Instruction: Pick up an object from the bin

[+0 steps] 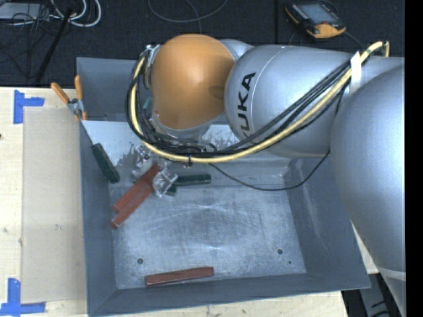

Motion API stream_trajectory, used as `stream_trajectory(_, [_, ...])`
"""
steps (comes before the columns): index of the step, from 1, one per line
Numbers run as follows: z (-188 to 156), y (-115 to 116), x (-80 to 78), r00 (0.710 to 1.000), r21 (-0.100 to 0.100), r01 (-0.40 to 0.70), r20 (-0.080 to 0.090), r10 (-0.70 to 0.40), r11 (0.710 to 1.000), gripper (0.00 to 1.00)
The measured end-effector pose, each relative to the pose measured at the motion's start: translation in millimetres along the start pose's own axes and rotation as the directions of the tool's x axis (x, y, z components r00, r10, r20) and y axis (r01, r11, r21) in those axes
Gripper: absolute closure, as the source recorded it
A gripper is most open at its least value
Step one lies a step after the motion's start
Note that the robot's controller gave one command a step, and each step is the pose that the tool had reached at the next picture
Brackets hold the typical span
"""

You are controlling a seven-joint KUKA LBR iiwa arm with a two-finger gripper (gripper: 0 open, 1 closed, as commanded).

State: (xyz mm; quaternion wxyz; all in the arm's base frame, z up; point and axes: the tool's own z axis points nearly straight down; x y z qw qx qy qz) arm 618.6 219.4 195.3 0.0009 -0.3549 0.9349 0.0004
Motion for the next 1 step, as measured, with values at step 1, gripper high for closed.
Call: stream_trajectory(1, [0.0, -0.1, 0.1, 1.0, 0.0, -0.001, 0.0, 0.001, 1.0, 1.0])
